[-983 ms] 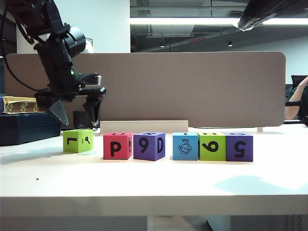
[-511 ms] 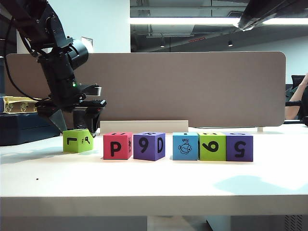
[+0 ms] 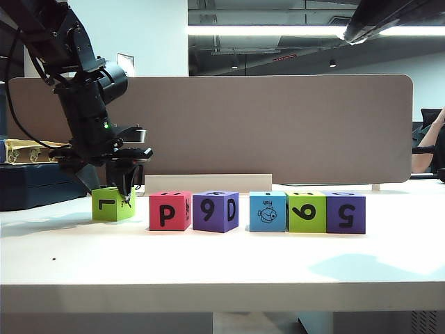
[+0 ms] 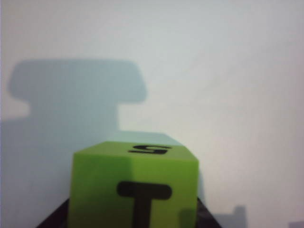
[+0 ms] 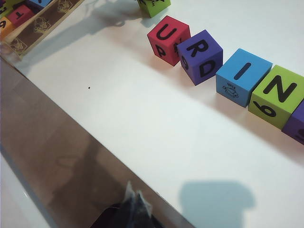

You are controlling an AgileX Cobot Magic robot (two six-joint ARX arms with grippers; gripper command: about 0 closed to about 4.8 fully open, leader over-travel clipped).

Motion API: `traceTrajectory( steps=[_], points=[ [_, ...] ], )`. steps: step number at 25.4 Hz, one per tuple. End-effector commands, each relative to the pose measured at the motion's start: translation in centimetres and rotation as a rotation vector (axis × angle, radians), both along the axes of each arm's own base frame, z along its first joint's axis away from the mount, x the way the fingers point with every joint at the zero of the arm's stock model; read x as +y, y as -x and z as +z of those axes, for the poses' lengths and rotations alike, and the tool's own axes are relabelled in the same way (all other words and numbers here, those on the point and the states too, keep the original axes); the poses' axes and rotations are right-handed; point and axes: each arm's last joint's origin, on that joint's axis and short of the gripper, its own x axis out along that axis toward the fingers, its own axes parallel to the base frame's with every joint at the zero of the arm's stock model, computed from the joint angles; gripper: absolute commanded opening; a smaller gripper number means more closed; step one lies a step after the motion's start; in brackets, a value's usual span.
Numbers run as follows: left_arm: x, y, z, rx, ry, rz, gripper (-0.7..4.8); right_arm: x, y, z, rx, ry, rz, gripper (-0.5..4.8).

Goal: Select the appropriate blocks from the scattered letter blocks on the table and arrange them in a row to spell out "TURING".

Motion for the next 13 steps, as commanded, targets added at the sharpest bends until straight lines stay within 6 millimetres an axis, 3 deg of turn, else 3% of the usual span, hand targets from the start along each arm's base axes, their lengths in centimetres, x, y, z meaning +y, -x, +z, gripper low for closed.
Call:
traceTrajectory(
  steps=[1,13],
  points=[
    [0.2,0.7,0.2,0.06,-0.013,0.0,2.75,0.0,0.0,0.3,-0.019,-0.012,0.0,-0.01],
    [0.3,2.3,3.9,0.076,0.1,0.013,2.73,0.0,0.0,0.3,-0.019,-0.012,0.0,-0.01]
  ],
)
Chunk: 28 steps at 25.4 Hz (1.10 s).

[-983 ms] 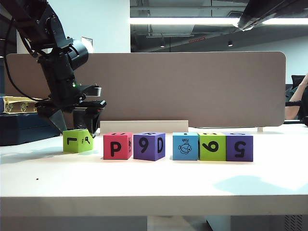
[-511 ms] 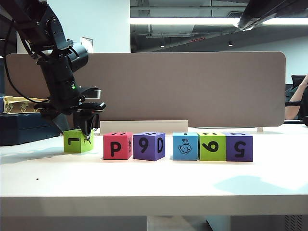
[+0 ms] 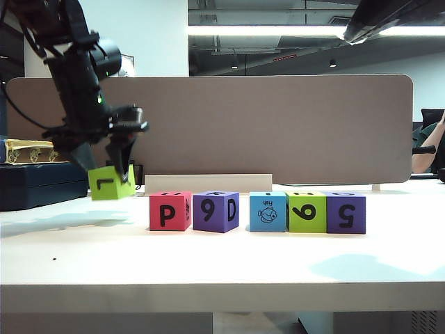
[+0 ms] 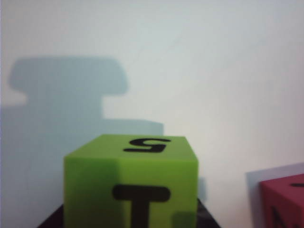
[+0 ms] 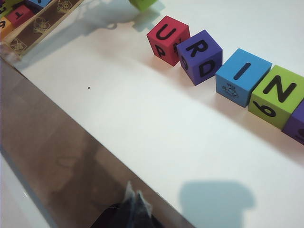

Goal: Select the appropriate blocks from the scattered letter blocks on the table and arrange them in a row to spell out "TURING".

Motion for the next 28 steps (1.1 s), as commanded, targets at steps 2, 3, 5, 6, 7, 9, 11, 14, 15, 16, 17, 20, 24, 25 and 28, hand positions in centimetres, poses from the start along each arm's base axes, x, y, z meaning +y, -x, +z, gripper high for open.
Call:
traceTrajectory(
  steps=[2,3,5,6,7,9,11,14,15,16,17,20,24,25,28],
  points=[
    [0.0,0.8,0.6,0.071,0.076,0.014,2.73,0.0,0.0,0.3,-0.019,-0.012,0.0,-0.01],
    [-0.3,1.1,0.4,0.116,0.102,0.025,2.73,0.0,0.0,0.3,-0.019,-0.011,0.0,-0.01],
    [-0.7,1.6,0.2,0.157,0.105,0.02,2.73,0.0,0.0,0.3,-0.019,-0.012,0.0,-0.01],
    [-1.1,1.7,0.2,0.162,0.099,0.013,2.73,0.0,0.0,0.3,-0.019,-0.012,0.0,-0.01],
    [-1.2,1.8,0.2,0.164,0.1,0.009,2.73,0.0,0.0,0.3,-0.019,-0.012,0.0,-0.01],
    [-1.8,1.9,0.2,0.163,0.099,-0.005,2.73,0.0,0.0,0.3,-0.019,-0.012,0.0,-0.01],
    [-2.3,2.0,0.0,0.164,0.101,-0.011,2.72,0.0,0.0,0.3,-0.018,-0.012,0.0,-0.01],
    [-2.9,2.1,-0.3,0.17,0.112,0.003,2.72,0.0,0.0,0.3,-0.018,-0.012,0.0,-0.01],
    [-2.9,2.1,-0.3,0.172,0.115,0.009,2.72,0.0,0.0,0.3,-0.018,-0.012,0.0,-0.01],
    [-2.9,2.1,-0.3,0.173,0.114,0.008,2.72,0.0,0.0,0.3,-0.018,-0.012,0.0,-0.01],
    [-2.9,2.0,-0.4,0.175,0.113,0.009,2.72,0.0,0.0,0.3,-0.018,-0.012,0.0,-0.01],
    [-2.8,2.0,-0.5,0.177,0.097,0.029,2.72,0.0,0.0,0.3,-0.018,-0.012,0.0,-0.01],
    [-2.9,1.9,-0.7,0.18,0.103,0.034,2.72,0.0,0.0,0.3,-0.018,-0.011,0.0,-0.01],
    [-2.9,1.9,-0.9,0.186,0.102,0.037,2.72,0.0,0.0,0.3,-0.018,-0.011,0.0,-0.01],
    [-3.0,1.8,-1.5,0.204,0.098,0.043,2.72,0.0,0.0,0.3,-0.018,-0.011,0.0,-0.01]
  ],
)
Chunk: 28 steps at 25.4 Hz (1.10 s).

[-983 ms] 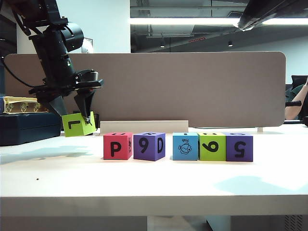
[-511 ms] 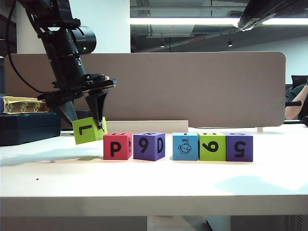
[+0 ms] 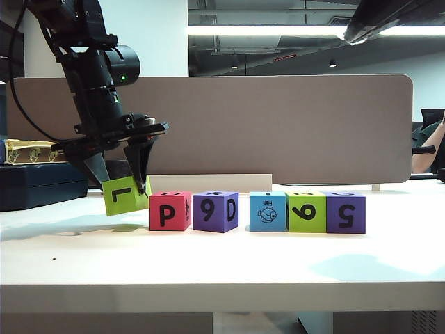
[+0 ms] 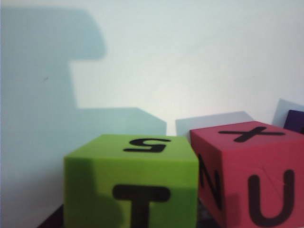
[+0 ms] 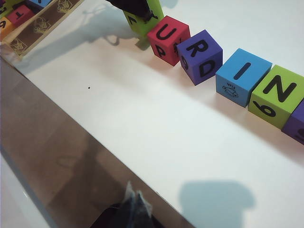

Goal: Select the appropriate blocks from the scattered letter blocks on the table and arrange them in a row to spell out "TURING".

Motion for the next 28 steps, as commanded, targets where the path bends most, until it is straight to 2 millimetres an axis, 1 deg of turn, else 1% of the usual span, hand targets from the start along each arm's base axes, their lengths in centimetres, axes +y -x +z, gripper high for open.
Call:
traceTrajectory(
  steps=[1,9,12,14,17,21,25,27,28],
  points=[
    [-0.1,-0.2,-0.8,0.024,-0.004,0.008,2.72,0.0,0.0,0.3,-0.019,-0.012,0.0,-0.01],
    [-0.1,-0.1,-1.2,0.046,-0.007,0.005,2.74,0.0,0.0,0.3,-0.018,-0.011,0.0,-0.01],
    [-0.1,-0.1,-1.2,0.049,0.001,0.002,2.85,0.0,0.0,0.3,-0.016,-0.01,0.0,-0.01],
    [-0.1,-0.1,-1.2,0.052,0.01,-0.002,3.18,0.0,0.0,0.3,-0.016,-0.01,0.0,-0.01],
    [-0.1,-0.1,-1.2,0.052,0.009,-0.001,3.39,0.0,0.0,0.3,-0.016,-0.01,0.0,-0.01],
    [-0.1,-0.1,-1.1,0.049,0.01,-0.001,3.41,0.0,0.0,0.3,-0.016,-0.01,0.0,-0.01],
    [-0.1,-0.1,-0.6,0.049,0.007,-0.009,3.41,0.0,0.0,0.3,-0.016,-0.01,0.0,-0.01],
    [-0.1,-0.3,0.9,0.045,0.006,-0.011,3.41,0.0,0.0,0.3,-0.015,-0.01,0.0,-0.01],
    [-0.1,-0.3,1.3,0.039,0.007,-0.012,3.41,0.0,0.0,0.3,-0.015,-0.01,0.0,-0.01]
  ],
)
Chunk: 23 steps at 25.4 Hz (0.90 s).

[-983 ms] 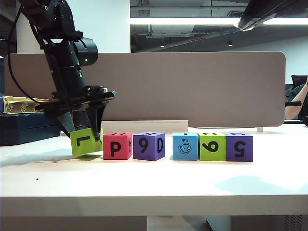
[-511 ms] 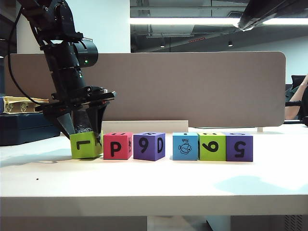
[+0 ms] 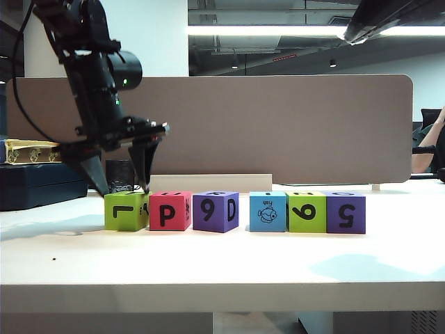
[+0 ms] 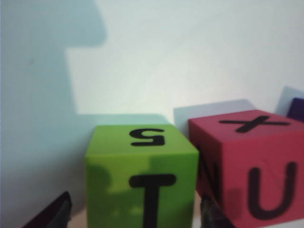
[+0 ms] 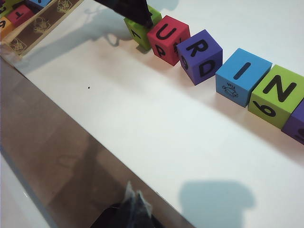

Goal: Select the appropriate blocks from the scattered letter blocks on the table and arrange them in a row to spell out "TURING".

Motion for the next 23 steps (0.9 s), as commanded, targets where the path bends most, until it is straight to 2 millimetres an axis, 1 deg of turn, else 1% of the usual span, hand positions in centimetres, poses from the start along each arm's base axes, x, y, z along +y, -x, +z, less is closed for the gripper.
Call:
traceTrajectory(
  steps=[1,5,7,9,11,15,19,22,23],
  points=[
    [0.0,-0.2,1.9,-0.024,0.008,-0.01,3.41,0.0,0.0,0.3,-0.016,-0.01,0.0,-0.01],
    [0.0,-0.5,4.2,-0.066,-0.008,-0.017,3.39,0.0,0.0,0.3,-0.016,-0.009,-0.001,-0.01],
    [0.2,-0.6,5.0,-0.097,-0.072,0.0,3.35,0.0,-0.1,0.3,-0.023,0.003,-0.021,-0.01],
    [0.4,-0.6,5.3,-0.115,-0.139,-0.016,3.24,-0.1,-0.1,0.3,-0.031,0.017,-0.044,-0.01],
    [0.6,-0.6,5.3,-0.126,-0.206,-0.031,2.66,-0.2,-0.2,0.2,-0.037,0.03,-0.064,-0.01],
    [0.9,-0.5,5.2,-0.134,-0.319,-0.02,1.72,-0.3,-0.3,0.2,-0.052,0.058,-0.106,-0.01],
    [1.0,-0.6,5.2,-0.139,-0.344,-0.035,0.62,-0.4,-0.3,0.2,-0.061,0.074,-0.133,-0.01],
    [1.0,-0.7,4.7,-0.135,-0.345,-0.036,0.2,-0.4,-0.3,0.2,-0.061,0.074,-0.133,-0.01],
    [1.0,-0.7,4.4,-0.127,-0.347,-0.037,0.16,-0.4,-0.3,0.2,-0.06,0.074,-0.133,-0.01]
  ],
)
